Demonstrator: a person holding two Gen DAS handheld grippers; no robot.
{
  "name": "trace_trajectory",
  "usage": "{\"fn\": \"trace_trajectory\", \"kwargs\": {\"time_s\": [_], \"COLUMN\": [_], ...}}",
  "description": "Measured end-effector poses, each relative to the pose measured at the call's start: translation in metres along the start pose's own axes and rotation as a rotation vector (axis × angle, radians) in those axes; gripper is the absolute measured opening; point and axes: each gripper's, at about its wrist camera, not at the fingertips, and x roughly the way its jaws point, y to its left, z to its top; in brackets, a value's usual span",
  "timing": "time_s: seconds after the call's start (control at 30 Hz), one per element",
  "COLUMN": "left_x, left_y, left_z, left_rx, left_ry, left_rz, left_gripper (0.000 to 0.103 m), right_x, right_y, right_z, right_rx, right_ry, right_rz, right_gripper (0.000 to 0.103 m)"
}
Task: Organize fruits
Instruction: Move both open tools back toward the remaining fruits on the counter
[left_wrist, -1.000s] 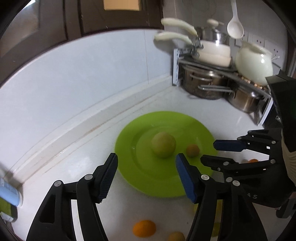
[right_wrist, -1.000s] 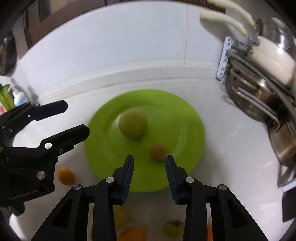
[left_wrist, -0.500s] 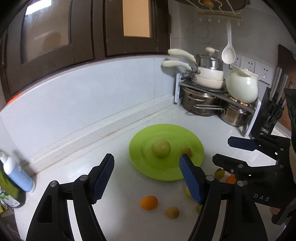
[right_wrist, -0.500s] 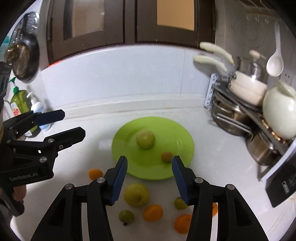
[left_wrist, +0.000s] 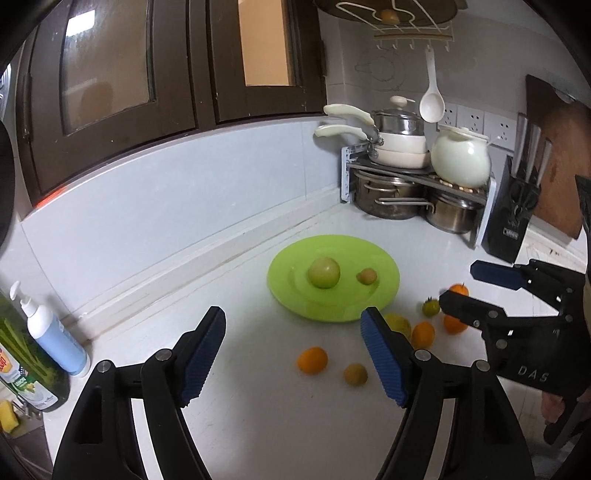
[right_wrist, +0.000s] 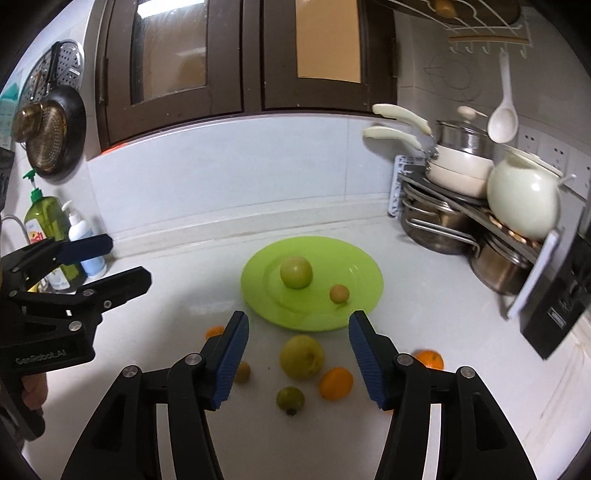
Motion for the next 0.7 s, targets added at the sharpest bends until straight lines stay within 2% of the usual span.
{"fn": "trace_trajectory", "kwargs": {"time_s": [0.37,0.7], "left_x": [0.006,0.037], "left_y": [0.010,0.020], "left_z": [-0.029,-0.047], "left_rx": [0.057,0.114], "left_ry": [0.018,0.066], "left_rz": [-0.029,-0.074], "left_gripper": [0.075,0.075], "right_x": [0.001,0.025], "right_y": [0.010,0.018], "right_z": [-0.025,-0.047], "right_rx": [0.069,0.120], "right_ry": [0.038,0.106], "right_rz": [-0.059,-0.087], "right_gripper": [0.057,0.057]}}
